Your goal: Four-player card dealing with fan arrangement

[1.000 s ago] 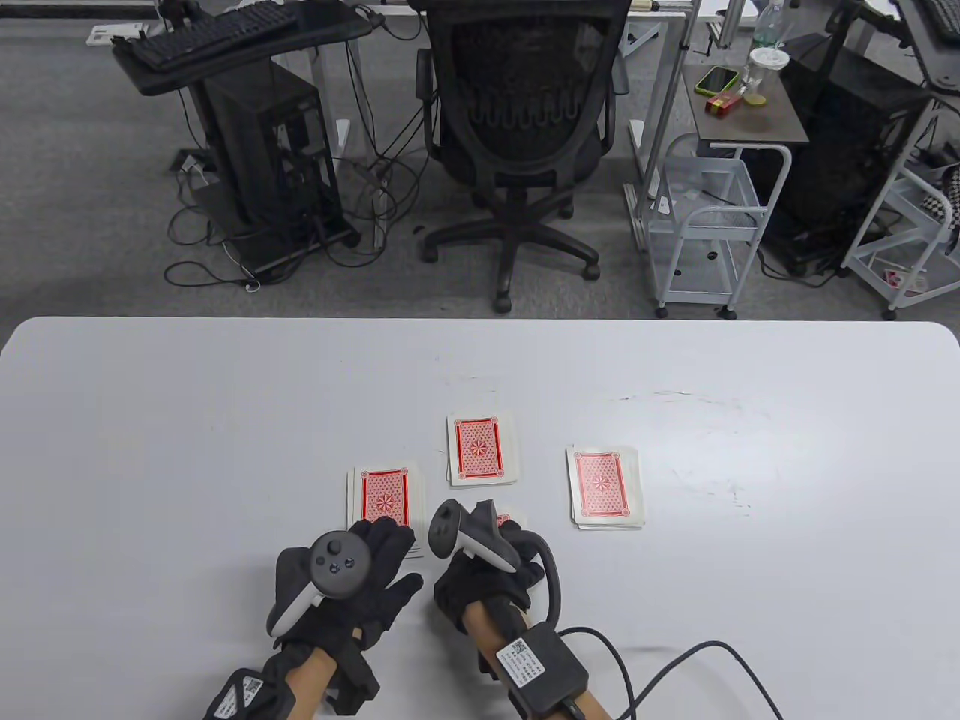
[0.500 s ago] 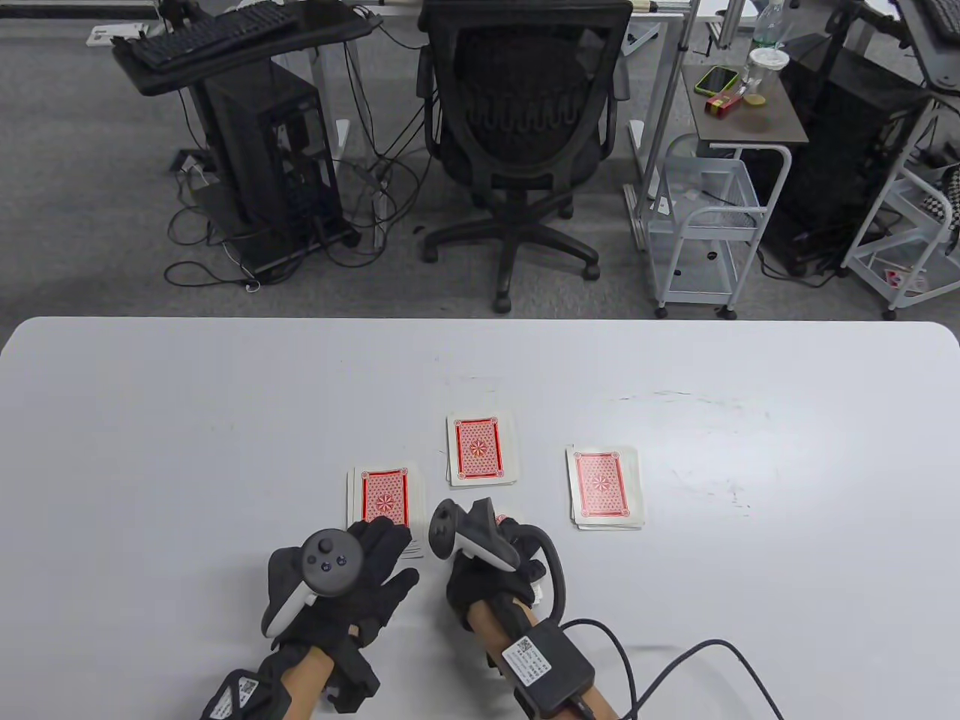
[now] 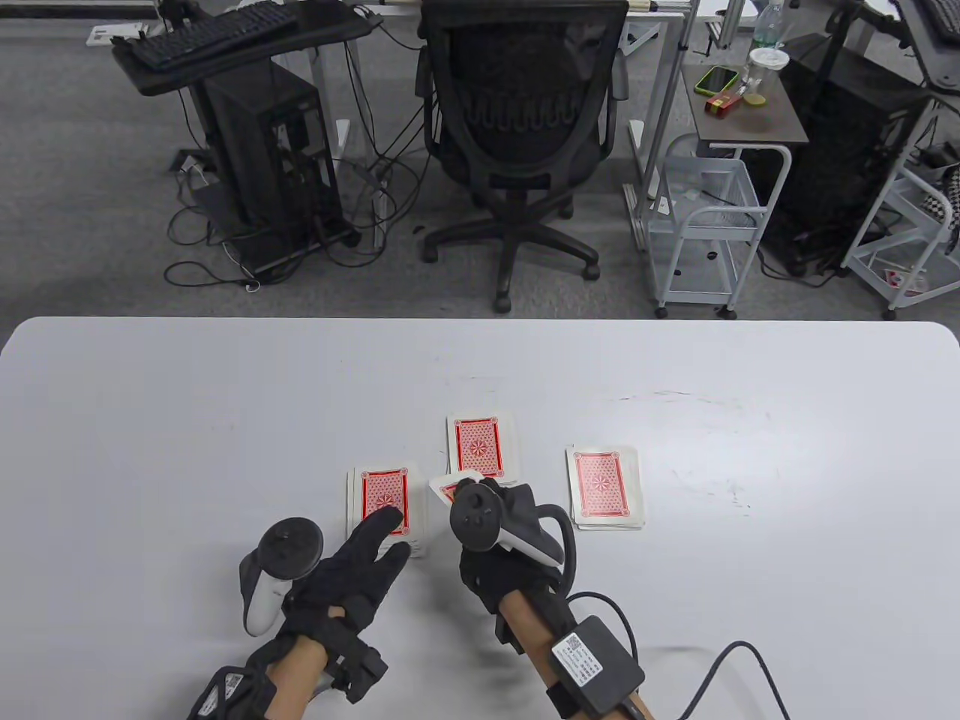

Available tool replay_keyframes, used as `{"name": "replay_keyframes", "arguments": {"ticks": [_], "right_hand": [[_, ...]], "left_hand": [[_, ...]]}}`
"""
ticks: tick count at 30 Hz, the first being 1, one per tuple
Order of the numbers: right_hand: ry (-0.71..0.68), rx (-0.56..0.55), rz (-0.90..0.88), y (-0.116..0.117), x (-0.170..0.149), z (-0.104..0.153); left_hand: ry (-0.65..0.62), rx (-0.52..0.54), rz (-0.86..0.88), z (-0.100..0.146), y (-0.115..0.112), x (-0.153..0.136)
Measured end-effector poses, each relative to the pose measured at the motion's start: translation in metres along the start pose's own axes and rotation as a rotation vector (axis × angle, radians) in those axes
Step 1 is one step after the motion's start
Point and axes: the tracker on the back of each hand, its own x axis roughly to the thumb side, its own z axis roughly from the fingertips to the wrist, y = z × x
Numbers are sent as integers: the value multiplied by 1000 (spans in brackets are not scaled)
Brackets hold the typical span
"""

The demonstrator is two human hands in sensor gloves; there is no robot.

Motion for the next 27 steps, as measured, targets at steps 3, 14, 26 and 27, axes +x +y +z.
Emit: {"name": "replay_keyframes", "arguments": {"ticks": [3,14,26,27], "right_hand": [[-134,-84,-1,-5,17,4],[-322,-115,-22,17,74,12],[-398,44,-364,20,51,7],[-411,53,-406,19,48,8]], "left_hand": [[-37,-32,191,0,1,-4],[-180,-271,740,-7,-22,-11],[-80,-205,759,-9,-20,-19],[-72,-187,782,-9,-21,-19]]}}
